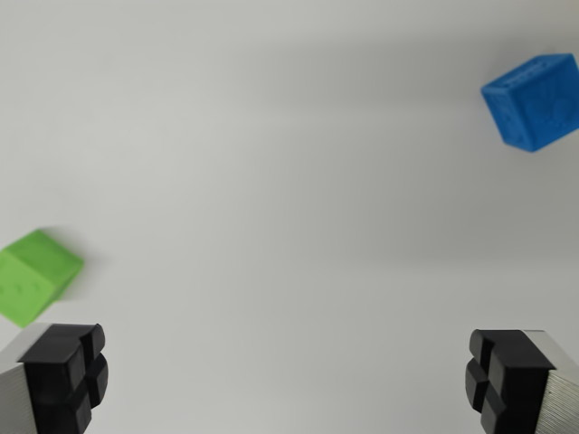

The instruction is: Stack cube

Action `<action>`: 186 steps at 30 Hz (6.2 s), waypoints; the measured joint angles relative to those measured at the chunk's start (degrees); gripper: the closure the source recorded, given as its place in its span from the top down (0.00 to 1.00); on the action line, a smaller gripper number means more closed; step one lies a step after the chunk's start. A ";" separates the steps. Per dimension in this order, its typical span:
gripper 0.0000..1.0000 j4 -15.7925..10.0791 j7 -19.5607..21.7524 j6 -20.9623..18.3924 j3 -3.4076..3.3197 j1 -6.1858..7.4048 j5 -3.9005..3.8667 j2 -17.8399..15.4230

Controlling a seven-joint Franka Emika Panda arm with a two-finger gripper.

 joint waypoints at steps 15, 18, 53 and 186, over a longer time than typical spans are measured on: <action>1.00 -2.04 -1.36 1.79 0.67 0.73 0.00 -0.11; 1.00 -2.65 -1.82 2.31 0.88 0.95 0.00 -0.21; 1.00 -11.27 -8.67 10.84 3.97 5.12 -0.55 -0.20; 0.00 -15.18 -16.67 39.32 5.67 19.73 -10.92 25.16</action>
